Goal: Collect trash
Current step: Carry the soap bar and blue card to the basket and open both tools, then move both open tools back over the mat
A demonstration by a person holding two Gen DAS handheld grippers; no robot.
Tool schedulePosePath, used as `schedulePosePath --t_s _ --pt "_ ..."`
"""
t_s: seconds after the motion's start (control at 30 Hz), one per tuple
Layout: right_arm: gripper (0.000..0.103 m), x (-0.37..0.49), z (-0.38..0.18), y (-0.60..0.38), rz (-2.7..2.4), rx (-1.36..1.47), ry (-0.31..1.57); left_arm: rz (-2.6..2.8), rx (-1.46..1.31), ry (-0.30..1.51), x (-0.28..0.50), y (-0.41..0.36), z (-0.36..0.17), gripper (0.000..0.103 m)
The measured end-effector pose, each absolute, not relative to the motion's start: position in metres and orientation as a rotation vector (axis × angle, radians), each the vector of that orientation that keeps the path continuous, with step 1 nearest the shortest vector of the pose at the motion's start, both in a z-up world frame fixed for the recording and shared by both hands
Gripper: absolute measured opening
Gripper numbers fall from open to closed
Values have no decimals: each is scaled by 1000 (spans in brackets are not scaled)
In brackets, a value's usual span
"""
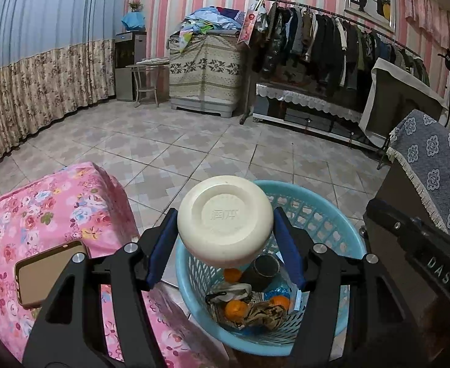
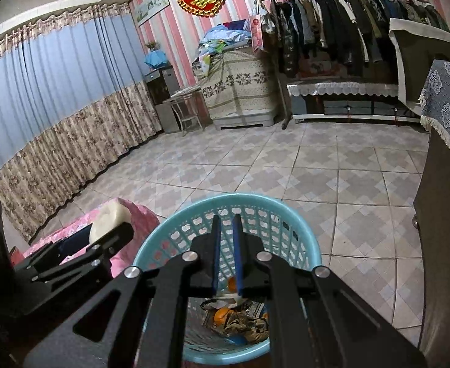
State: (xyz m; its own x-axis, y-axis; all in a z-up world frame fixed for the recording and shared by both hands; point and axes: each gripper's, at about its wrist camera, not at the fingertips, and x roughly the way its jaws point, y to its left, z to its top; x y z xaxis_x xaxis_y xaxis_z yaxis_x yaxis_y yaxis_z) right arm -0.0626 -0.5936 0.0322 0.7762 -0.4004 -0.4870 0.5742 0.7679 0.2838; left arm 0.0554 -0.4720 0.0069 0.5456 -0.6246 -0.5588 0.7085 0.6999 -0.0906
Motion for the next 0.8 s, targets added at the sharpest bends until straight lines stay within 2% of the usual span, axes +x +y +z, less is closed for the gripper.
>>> schedulePosePath --t_s 0.13,0.2,0.23,0.27,0.43,0.6,0.67,0.73,0.8 --pt "10 -68 33 -595 -574 449 409 -811 149 599 55 -473 9 61" --pt "30 -74 33 -599 -595 470 393 -828 145 604 54 -474 9 71" --pt "53 -79 34 -600 -601 483 371 -824 145 596 52 -474 9 75" --pt "59 -82 34 -601 -604 489 357 -824 147 590 51 -474 10 78" --pt "59 -84 38 -597 -611 472 351 -836 153 576 48 -475 15 88" --pt "60 -83 46 -595 -621 450 348 -813 163 555 45 -464 25 90" --pt "65 -82 53 -588 -613 433 339 -786 169 534 43 -450 32 93" --pt "67 -79 62 -578 -595 424 327 -734 180 496 40 -423 44 98" --pt "70 -73 72 -555 -548 421 306 -674 184 468 39 -388 56 98"
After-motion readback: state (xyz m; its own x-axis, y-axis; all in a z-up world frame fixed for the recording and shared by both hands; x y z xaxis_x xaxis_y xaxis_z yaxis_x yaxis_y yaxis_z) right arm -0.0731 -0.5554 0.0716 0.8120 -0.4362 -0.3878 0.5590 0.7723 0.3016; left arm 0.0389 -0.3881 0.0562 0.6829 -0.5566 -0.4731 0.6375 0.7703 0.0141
